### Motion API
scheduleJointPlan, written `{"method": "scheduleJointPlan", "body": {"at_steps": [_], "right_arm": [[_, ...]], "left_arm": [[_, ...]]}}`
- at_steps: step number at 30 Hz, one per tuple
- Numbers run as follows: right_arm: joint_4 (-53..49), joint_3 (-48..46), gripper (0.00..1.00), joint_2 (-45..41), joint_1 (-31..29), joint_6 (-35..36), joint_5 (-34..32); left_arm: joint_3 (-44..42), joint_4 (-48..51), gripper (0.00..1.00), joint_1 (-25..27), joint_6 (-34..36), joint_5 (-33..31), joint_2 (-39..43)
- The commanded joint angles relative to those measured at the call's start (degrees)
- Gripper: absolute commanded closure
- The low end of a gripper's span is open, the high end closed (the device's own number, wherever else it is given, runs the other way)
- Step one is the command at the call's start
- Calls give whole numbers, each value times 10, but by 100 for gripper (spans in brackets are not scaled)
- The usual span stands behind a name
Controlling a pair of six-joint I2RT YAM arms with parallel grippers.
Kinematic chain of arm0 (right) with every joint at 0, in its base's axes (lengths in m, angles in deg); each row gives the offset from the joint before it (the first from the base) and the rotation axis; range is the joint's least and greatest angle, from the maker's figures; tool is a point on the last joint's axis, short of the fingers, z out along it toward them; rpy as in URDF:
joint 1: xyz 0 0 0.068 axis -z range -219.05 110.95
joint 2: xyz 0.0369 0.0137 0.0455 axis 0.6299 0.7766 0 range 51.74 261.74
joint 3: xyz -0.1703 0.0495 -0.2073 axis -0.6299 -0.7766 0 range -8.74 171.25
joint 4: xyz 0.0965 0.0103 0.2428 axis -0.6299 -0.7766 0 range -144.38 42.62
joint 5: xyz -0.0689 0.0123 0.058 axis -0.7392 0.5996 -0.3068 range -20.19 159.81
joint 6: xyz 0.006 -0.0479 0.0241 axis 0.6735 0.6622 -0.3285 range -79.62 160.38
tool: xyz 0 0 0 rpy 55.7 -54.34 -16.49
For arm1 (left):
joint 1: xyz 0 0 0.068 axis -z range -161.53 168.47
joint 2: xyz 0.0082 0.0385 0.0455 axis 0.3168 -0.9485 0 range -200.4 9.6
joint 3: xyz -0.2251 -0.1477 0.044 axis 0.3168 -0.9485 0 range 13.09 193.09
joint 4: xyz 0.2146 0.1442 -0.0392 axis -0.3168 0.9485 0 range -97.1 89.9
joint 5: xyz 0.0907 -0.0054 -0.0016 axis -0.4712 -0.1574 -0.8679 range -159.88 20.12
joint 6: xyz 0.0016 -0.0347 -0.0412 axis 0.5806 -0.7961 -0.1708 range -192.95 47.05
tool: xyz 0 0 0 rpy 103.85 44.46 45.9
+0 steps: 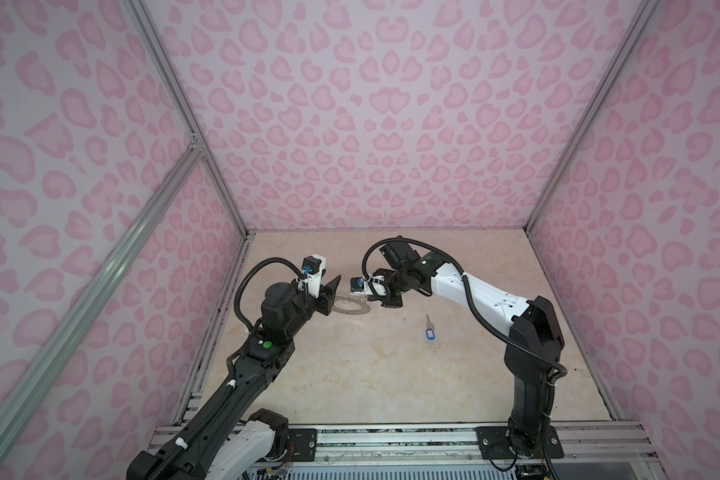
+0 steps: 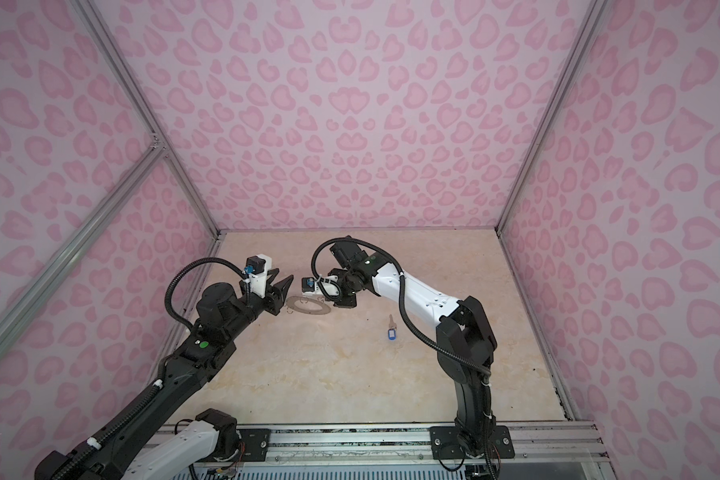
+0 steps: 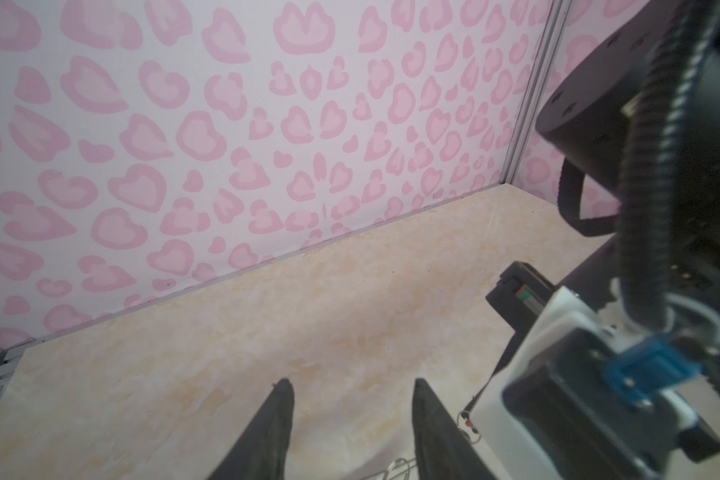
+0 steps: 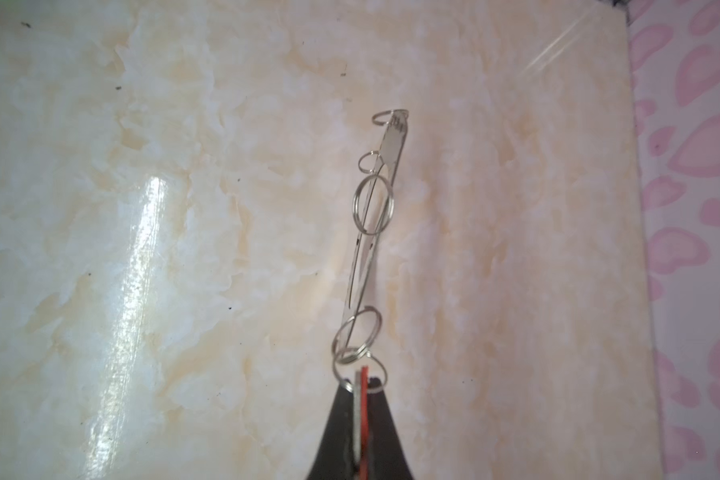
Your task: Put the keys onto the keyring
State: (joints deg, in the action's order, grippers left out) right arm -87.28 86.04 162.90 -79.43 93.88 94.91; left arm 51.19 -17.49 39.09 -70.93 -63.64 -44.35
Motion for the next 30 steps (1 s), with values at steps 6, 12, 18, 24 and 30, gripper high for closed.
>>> {"method": "scheduleJointPlan", "body": {"at_steps": [6,12,18,24,30], "right_arm": [[10,-81,100,5,57,54,1],[20,-128,100,2,101,73,-9],[21,-134,100,22,130,75,-29],[17,-139,100,37,147,69,-51],[12,-131,100,52,165,75,-79]], "left_arm": [[11,21,53,0,-19,-10,-20],[23,27,53,0,-30,7,-42],[35,30,53,0,-39,22,-74],[47,31,53,1,-43,41,-108],[60,32,53,0,-46,54,-142]]}}
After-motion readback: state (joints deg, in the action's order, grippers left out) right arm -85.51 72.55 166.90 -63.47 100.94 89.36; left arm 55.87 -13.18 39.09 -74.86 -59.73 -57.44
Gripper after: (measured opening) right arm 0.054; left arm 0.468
